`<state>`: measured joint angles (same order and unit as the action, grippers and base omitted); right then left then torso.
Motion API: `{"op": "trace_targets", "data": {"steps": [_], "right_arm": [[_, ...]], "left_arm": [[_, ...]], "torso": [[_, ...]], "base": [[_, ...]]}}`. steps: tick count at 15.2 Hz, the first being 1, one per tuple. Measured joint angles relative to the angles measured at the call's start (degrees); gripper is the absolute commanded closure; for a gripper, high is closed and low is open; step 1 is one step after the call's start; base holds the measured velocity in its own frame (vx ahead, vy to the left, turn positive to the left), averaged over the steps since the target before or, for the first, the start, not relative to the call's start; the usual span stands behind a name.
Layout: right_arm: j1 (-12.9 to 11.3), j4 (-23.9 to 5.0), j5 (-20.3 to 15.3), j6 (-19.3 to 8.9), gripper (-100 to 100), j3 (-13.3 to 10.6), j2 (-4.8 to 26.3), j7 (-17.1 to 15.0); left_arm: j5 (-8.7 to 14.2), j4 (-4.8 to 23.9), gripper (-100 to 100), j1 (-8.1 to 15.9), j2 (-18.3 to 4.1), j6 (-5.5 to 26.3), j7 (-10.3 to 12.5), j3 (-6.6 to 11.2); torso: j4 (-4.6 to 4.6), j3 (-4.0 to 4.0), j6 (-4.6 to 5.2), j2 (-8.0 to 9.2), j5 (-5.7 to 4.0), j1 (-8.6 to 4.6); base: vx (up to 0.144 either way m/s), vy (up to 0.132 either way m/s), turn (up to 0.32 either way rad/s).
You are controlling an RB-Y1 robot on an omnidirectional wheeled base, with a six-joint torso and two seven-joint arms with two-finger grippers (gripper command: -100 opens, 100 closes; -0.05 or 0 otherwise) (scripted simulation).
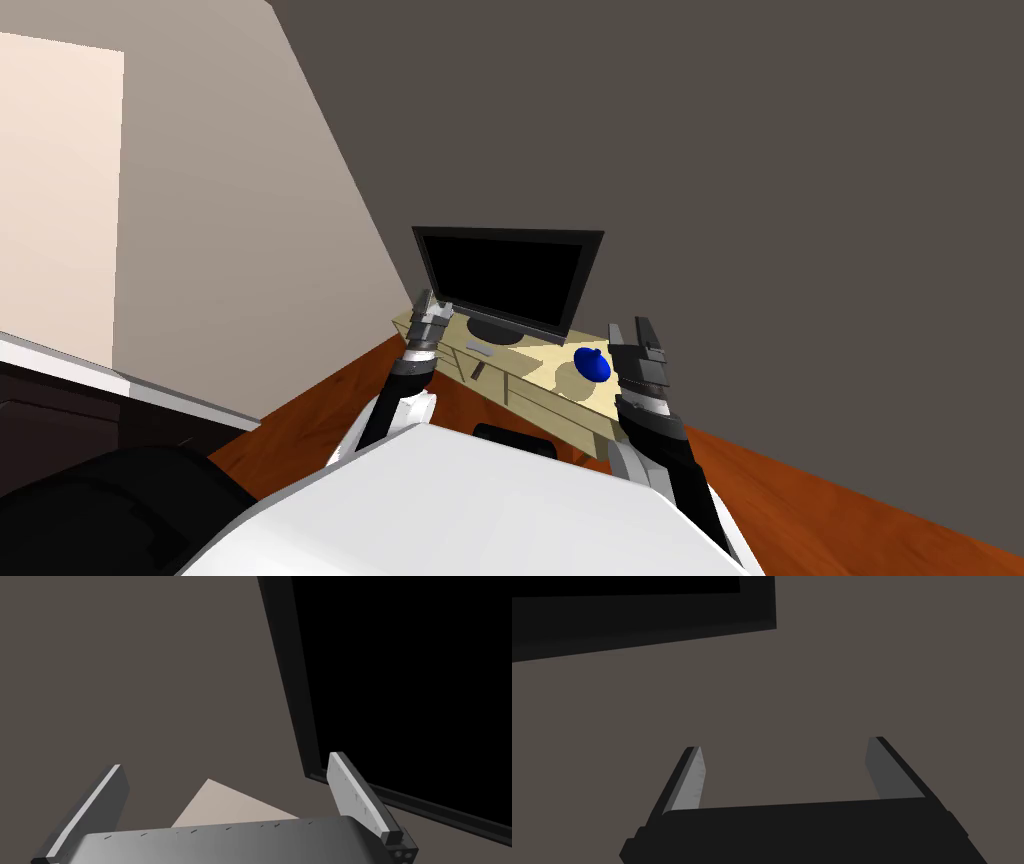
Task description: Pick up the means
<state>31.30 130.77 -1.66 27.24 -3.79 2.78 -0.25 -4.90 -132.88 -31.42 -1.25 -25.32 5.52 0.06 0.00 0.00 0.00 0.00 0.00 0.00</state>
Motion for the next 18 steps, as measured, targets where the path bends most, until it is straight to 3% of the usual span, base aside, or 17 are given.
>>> {"op": "trace_targets", "data": {"steps": [7, 12, 18], "right_arm": [[0.0, 0.0, 0.0, 0.0, 0, 0.0, 0.0, 0.0], [0.0, 0.0, 0.0, 0.0, 0, 0.0, 0.0, 0.0], [0.0, 0.0, 0.0, 0.0, 0, 0.0, 0.0, 0.0]], "left_arm": [[0.4, 6.3, -100, 3.7, -5.7, 4.4, 0.1, 1.05], [0.2, 10.7, -100, 7.2, -7.3, 9.2, -0.3, 1.24], [0.4, 18.3, -100, 12.8, -9.1, 15.4, -0.5, 2.33]], "torso": [[-0.01, -0.02, 0.01, -0.03, 0.04, 0.17], [-0.01, -0.03, 0.01, -0.05, 0.04, 0.14], [-0.02, -0.04, 0.01, -0.07, 0.04, 0.17]], "base": [[0.001, 0.025, -0.023], [0.004, 0.028, -0.023], [0.005, 0.031, -0.026]]}}
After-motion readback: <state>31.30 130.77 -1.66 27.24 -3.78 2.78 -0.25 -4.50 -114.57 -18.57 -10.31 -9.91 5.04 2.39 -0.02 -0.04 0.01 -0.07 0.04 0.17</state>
